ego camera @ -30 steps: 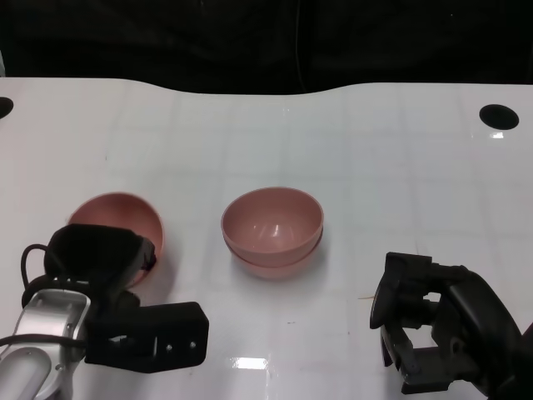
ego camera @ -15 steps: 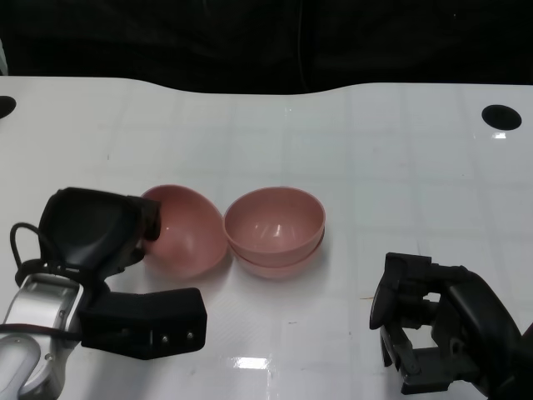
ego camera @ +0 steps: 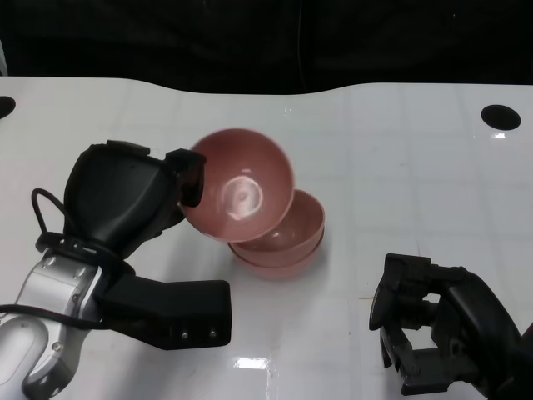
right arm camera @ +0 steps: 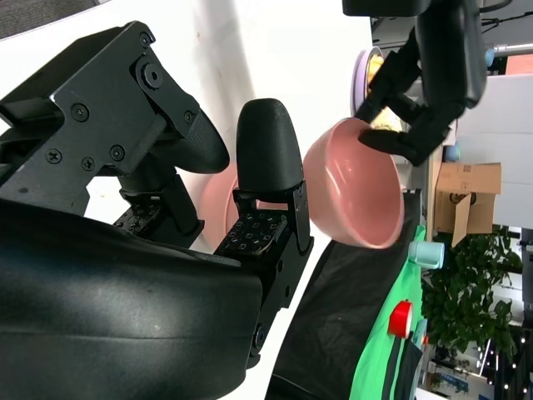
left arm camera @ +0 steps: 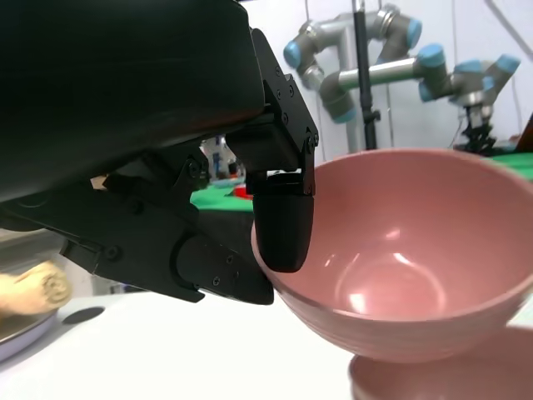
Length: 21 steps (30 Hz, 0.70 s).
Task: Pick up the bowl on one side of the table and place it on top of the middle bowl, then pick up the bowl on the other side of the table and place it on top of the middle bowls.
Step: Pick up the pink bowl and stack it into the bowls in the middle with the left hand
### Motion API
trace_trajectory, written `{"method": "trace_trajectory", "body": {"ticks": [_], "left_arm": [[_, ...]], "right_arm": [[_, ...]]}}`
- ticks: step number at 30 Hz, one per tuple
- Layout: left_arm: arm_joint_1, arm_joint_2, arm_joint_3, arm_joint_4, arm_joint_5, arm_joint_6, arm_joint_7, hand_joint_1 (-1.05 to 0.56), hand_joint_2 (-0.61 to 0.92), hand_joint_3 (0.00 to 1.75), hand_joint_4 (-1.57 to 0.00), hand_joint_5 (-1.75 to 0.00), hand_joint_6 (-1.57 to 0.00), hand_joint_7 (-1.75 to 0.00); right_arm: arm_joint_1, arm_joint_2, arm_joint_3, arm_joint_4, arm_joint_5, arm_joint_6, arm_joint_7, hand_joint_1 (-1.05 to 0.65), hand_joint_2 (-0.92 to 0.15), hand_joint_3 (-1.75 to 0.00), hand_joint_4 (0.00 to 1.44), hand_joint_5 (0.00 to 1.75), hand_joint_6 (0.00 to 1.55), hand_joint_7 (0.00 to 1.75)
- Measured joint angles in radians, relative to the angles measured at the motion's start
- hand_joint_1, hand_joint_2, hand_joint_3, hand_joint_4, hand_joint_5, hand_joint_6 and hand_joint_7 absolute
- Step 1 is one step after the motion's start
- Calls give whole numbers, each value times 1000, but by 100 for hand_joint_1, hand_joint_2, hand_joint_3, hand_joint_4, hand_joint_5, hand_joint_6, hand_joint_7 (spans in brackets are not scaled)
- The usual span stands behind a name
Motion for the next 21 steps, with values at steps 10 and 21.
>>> {"method": "trace_trajectory", "body": {"ticks": [10, 21], "left_arm": [[-13, -6, 2, -8, -14, -54, 16, -25, 59, 74, -93, -175, -76, -154], [-90, -72, -27, 84, -57, -103, 1, -23, 82, 20, -89, -175, -105, -62]], "right_arm": [[0, 1, 4, 0, -2, -1, -1, -7, -31, -155, 93, 175, 85, 151], [-1, 6, 6, 1, -14, -2, -5, -6, -30, -157, 94, 175, 85, 151]]}}
